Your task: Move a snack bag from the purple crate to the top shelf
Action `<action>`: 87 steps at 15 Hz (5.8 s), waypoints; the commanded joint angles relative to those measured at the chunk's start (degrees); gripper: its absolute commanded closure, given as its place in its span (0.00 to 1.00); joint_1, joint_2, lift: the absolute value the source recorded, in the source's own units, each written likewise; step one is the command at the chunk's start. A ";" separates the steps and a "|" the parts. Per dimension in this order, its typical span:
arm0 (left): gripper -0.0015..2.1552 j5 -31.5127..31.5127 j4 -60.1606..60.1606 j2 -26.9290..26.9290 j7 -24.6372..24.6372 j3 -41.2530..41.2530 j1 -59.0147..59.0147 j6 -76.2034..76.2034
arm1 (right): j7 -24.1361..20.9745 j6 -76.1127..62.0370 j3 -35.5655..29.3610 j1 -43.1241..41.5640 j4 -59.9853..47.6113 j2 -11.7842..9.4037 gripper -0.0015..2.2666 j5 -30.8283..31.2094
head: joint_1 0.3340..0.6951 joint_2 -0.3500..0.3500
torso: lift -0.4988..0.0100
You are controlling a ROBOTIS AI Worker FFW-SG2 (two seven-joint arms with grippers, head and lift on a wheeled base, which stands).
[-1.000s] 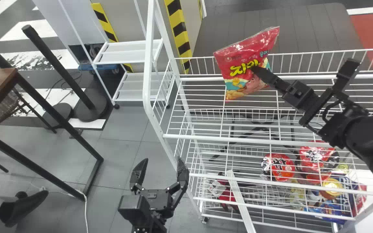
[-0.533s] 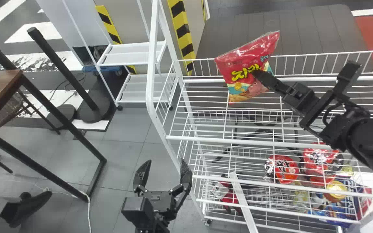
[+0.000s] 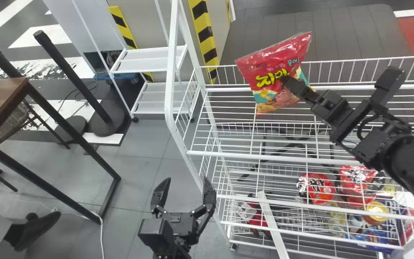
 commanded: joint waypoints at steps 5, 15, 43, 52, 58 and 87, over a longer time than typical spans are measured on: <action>0.04 -0.19 0.09 0.00 -0.17 0.06 0.00 0.00 | -5.92 -0.15 0.52 0.86 -1.54 0.14 0.86 -0.78 | 1.00 0.91 | 1.00; 0.04 -0.36 0.53 -0.09 -0.17 -0.12 -0.17 0.00 | -6.89 -1.21 1.05 0.60 -1.63 0.14 0.00 -0.61 | 1.00 0.90 | 1.00; 0.01 -5.02 -9.76 0.88 5.37 -4.16 4.57 5.10 | -3.81 -5.95 -19.87 45.86 -42.50 -6.06 0.03 19.69 | 1.00 0.59 | 1.00; 0.03 -8.27 -22.59 -0.09 9.06 -12.16 7.38 17.58 | 2.25 -21.07 -28.57 54.04 -35.82 -3.34 0.03 26.29 | 1.00 0.17 | 1.00; 0.04 -9.50 -22.50 -2.81 15.56 -21.92 -5.18 31.82 | 3.66 -29.16 -29.01 55.62 -33.63 -4.04 0.03 28.66 | 1.00 0.00 | 1.00; 0.08 0.25 22.06 -13.60 29.89 -30.35 -46.84 29.88 | 5.33 -30.39 -32.35 60.63 -34.77 -2.72 0.04 28.92 | 1.00 0.00 | 1.00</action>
